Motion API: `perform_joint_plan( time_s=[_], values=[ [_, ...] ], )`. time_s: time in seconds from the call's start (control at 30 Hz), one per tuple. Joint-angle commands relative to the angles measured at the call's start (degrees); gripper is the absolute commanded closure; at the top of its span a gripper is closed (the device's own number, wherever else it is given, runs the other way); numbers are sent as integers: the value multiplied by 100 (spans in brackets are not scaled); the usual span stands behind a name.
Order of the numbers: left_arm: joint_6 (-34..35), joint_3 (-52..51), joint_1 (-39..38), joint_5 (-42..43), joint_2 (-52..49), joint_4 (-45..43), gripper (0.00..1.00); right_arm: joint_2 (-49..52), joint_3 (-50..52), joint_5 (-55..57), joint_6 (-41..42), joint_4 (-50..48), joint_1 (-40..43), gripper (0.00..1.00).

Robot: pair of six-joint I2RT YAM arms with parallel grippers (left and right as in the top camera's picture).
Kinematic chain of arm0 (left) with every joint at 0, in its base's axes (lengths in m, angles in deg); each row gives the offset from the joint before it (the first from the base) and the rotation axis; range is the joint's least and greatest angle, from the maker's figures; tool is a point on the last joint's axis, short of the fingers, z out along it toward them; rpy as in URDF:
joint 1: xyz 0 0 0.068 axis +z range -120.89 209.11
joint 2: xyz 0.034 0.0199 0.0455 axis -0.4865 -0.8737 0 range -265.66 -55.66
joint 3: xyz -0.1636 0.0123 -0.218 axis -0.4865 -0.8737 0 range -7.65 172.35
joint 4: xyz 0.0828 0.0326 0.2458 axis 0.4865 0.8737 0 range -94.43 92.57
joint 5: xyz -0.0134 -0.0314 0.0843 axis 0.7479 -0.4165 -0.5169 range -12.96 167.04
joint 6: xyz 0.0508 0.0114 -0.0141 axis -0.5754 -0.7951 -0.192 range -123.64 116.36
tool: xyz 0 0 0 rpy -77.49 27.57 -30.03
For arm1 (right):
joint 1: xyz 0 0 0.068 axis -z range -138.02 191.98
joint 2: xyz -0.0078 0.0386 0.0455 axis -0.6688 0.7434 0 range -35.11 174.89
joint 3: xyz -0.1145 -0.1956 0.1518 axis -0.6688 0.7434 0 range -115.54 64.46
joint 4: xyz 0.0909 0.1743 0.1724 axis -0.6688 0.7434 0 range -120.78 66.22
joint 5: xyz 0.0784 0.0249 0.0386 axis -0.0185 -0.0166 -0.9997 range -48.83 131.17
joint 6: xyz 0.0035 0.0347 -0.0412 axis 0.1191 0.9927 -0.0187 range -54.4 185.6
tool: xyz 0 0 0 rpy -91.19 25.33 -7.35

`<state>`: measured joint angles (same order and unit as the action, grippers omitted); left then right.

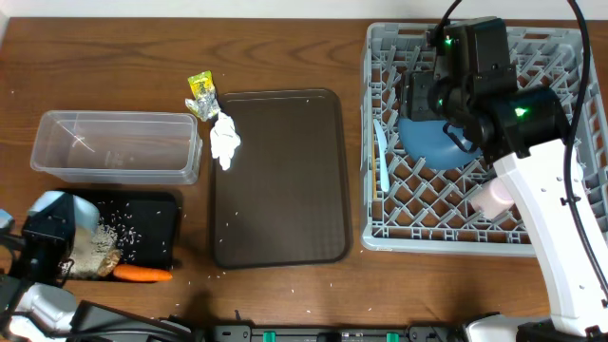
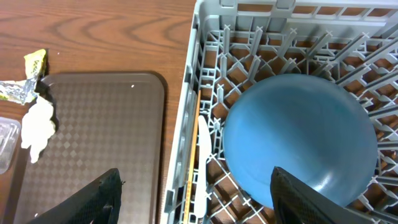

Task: Sort waste into correct bins and load items into the dishwasher rack
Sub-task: 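Tip the bowl with the left gripper to pour rice onto the black tray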

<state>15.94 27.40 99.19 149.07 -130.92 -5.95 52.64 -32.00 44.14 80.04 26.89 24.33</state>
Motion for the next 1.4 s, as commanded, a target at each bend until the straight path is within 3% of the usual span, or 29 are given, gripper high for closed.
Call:
perform_joint_plan(
  time_s=[0.0, 0.07, 0.1, 0.17, 0.27, 0.3, 0.33, 0.37, 0.4, 0.47, 0.5, 0.57, 0.63, 0.67, 0.7, 0.73, 0.8, 0.87, 0.93, 0.97, 1.0, 1.03, 1.07, 1.1, 1.17, 1.2, 1.23, 1.3, 1.37],
  values=[
    [-636, -17, -7, 415, 2, -63, 94, 11, -11, -2, -9, -7, 33, 30],
    [-518, -50, -31, -400, -9, 275, 94, 11, -11, -2, -9, -11, 33, 30],
    [-85, -50, -4, -216, -39, 317, 93, 11, -11, 0, -9, -13, 33, 30],
    [-210, -50, 35, 660, -37, 20, 94, 11, -11, -2, 33, -9, 33, 30],
    [-328, -66, 35, -365, -35, 63, 94, 11, -11, -42, 31, -9, 33, 30],
    [271, -66, 59, -448, -50, 210, 94, 11, -11, -39, 31, -17, 33, 30],
    [643, -66, 118, 195, -52, 164, 94, 11, -11, -42, 31, -24, 33, 30],
    [483, -66, 146, 955, -50, -186, 94, 11, -11, -46, 35, -22, 33, 30],
    [83, -66, 131, 1128, -37, -501, 94, 11, -11, -48, 33, -13, 33, 30],
    [-98, -66, 131, 179, -37, -494, 94, 11, -11, -44, 31, -4, 33, 30],
    [155, -66, 136, -321, -50, -251, 94, 11, -11, -44, 31, -11, 33, 30],
    [909, -66, 190, 289, -61, -256, 93, 11, -11, -44, 31, -44, 35, 30],
    [-109, -87, 105, 468, -48, -516, 94, 11, -11, -52, 33, -24, 35, 30],
    [-98, -92, 59, -26, -55, -295, 94, 11, -11, -50, 31, -24, 33, 30],
    [498, -92, 61, -83, -68, -192, 94, 11, -11, -46, 31, -24, 33, 30],
    [629, -92, 76, 380, -83, -275, 94, 11, -11, -44, 31, -26, 33, 30],
    [-197, -98, -33, 608, -68, -407, 94, 11, -11, -44, 31, -24, 35, 30],
    [79, -98, -61, 981, -70, -151, 94, 11, -11, -48, 31, -24, 33, 30],
    [-566, -120, -92, 1598, -68, 22, 94, 11, -11, -46, 33, -22, 33, 30],
    [-881, -120, -90, 1213, -72, 20, 94, 11, -11, -46, 33, -28, 33, 30],
    [-791, -120, -76, 463, -72, 28, 94, 11, -11, -46, 33, -52, 33, 30],
    [-61, -120, -55, -422, -72, 151, 93, 11, -11, -46, 31, -94, 33, 30],
    [699, -120, -52, -490, -72, 284, 94, 11, -11, -46, 31, -107, 33, 30],
    [831, -120, -61, -116, -72, 299, 94, 11, -11, -48, 31, -101, 33, 30],
    [151, -120, -175, 542, -61, 177, 94, 11, -11, -46, 31, -46, 33, 30],
    [-186, -120, -208, 181, -59, 151, 94, 11, -11, -46, 31, -17, 35, 30],
    [17, -120, -219, -518, -68, 286, 94, 11, -11, -46, 31, -7, 33, 30],
    [1154, -120, -179, -227, -68, 507, 94, 11, -11, -46, 31, -15, 33, 30],
    [155, -120, -286, 87, -50, 90, 94, 11, -11, -44, 31, -15, 33, 30]
  ],
)
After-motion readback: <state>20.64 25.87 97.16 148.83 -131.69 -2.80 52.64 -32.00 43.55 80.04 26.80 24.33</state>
